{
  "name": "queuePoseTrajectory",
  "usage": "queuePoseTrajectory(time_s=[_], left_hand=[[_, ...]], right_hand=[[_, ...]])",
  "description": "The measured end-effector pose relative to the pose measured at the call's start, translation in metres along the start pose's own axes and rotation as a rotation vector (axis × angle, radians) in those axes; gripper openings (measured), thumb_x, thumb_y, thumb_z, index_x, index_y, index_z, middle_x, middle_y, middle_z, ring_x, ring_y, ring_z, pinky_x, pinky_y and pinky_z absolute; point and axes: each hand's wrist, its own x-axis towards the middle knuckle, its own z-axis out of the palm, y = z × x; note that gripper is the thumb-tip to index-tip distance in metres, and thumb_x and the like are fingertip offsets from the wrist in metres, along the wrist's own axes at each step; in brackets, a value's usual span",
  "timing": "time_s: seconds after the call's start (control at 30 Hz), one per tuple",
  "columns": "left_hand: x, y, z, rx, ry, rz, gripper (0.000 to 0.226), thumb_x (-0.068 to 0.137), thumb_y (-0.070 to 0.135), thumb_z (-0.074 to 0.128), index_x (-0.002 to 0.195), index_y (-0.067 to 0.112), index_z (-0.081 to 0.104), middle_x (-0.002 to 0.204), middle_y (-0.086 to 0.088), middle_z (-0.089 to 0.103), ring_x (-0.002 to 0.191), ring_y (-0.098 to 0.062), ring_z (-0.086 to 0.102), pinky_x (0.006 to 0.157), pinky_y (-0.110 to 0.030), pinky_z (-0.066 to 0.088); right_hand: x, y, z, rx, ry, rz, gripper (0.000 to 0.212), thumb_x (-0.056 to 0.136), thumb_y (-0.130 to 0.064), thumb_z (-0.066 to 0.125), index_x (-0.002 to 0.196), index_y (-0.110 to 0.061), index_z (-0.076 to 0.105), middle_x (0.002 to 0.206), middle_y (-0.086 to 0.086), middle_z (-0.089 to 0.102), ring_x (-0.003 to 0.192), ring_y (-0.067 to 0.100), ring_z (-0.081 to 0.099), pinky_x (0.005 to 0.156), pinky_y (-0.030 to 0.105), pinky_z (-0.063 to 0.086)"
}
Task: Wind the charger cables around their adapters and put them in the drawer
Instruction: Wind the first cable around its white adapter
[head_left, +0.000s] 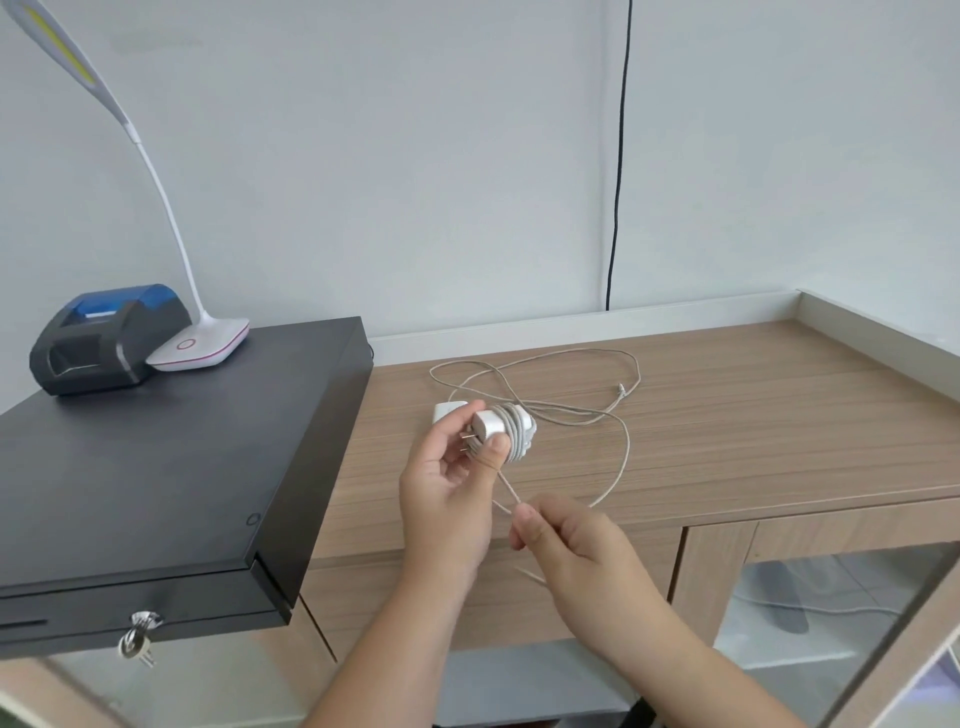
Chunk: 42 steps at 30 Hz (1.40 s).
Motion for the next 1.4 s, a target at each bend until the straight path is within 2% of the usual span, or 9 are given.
queuePoseTrajectory(time_s=[0.13,0.4,0.63,0.73,0.93,1.03,1.1,1.23,1.4], left_hand=[[0.002,-0.008,-0.015,0.259,-0.119,0.138,0.037,0.077,0.041,0.074,0.114,0.036,0.069,0.106,-0.004,0.065,0.096,-0.018,0.065,0.087,-0.030,0.052],[-0.001,0.007,-0.029,0.466,-0.399,0.189,0.037,0.076,0.046,0.071,0.112,0.040,0.069,0.092,0.014,0.057,0.085,-0.009,0.059,0.078,-0.019,0.046],[-0.001,0.029,-0.030,0.038,-0.619,-0.092,0.047,0.070,0.045,0.081,0.109,0.022,0.073,0.093,0.009,0.071,0.089,-0.007,0.064,0.081,-0.025,0.052],[-0.002,0.035,-0.023,-0.170,-0.591,-0.129,0.047,0.066,0.042,0.085,0.106,0.021,0.075,0.090,0.009,0.071,0.086,-0.005,0.062,0.077,-0.021,0.051],[-0.005,0.031,-0.014,-0.330,-0.540,-0.179,0.049,0.062,0.034,0.089,0.106,0.017,0.075,0.099,-0.003,0.072,0.096,-0.014,0.064,0.083,-0.027,0.053],[-0.006,0.025,-0.015,-0.342,-0.475,-0.203,0.052,0.061,0.035,0.091,0.108,0.018,0.074,0.103,-0.004,0.072,0.100,-0.018,0.063,0.089,-0.032,0.054],[-0.006,0.020,-0.016,-0.360,-0.401,-0.216,0.051,0.062,0.031,0.090,0.108,0.016,0.074,0.106,-0.007,0.071,0.102,-0.023,0.064,0.090,-0.034,0.054],[-0.008,0.013,-0.010,-0.427,-0.192,-0.262,0.030,0.076,0.008,0.070,0.105,0.009,0.069,0.096,-0.007,0.073,0.086,-0.018,0.069,0.073,-0.025,0.056],[-0.008,0.007,-0.004,-0.455,-0.042,-0.287,0.037,0.073,0.011,0.069,0.109,0.004,0.066,0.094,-0.008,0.069,0.073,-0.013,0.059,0.062,-0.019,0.053]], right_hand=[[0.012,-0.009,-0.033,-0.142,-0.038,-0.171,0.022,0.094,-0.030,0.057,0.076,-0.020,0.065,0.043,-0.011,0.041,0.042,0.007,0.037,0.047,0.015,0.028],[0.053,-0.009,-0.082,-0.470,-0.042,-0.539,0.015,0.085,-0.043,0.064,0.081,-0.031,0.071,0.046,-0.010,0.033,0.046,0.009,0.034,0.047,0.013,0.027],[0.066,0.003,-0.082,-0.209,-0.126,-0.539,0.024,0.092,-0.040,0.058,0.093,-0.022,0.074,0.082,-0.009,0.073,0.069,0.015,0.066,0.061,0.032,0.053],[0.066,0.017,-0.068,0.004,-0.108,-0.404,0.032,0.092,-0.042,0.056,0.097,-0.017,0.075,0.091,0.000,0.075,0.088,0.016,0.070,0.079,0.035,0.055],[0.050,0.024,-0.034,0.363,-0.121,-0.155,0.031,0.081,-0.005,0.050,0.070,-0.021,0.073,0.058,-0.010,0.067,0.057,-0.004,0.058,0.055,0.011,0.046],[0.045,0.024,-0.023,0.413,-0.058,-0.068,0.032,0.079,-0.010,0.049,0.048,-0.018,0.051,0.040,-0.015,0.041,0.039,-0.001,0.035,0.044,0.014,0.032],[0.043,0.027,-0.018,0.408,-0.023,-0.048,0.038,0.089,-0.010,0.054,0.053,-0.023,0.058,0.039,-0.014,0.044,0.039,-0.001,0.037,0.047,0.010,0.031],[0.032,0.031,-0.004,0.132,0.049,-0.149,0.022,0.098,-0.021,0.053,0.092,-0.026,0.074,0.063,-0.014,0.069,0.059,0.004,0.062,0.058,0.010,0.043],[0.014,0.035,0.009,-0.330,0.135,-0.249,0.027,0.094,-0.038,0.042,0.099,-0.027,0.067,0.046,-0.008,0.044,0.048,0.017,0.047,0.049,0.034,0.043]])
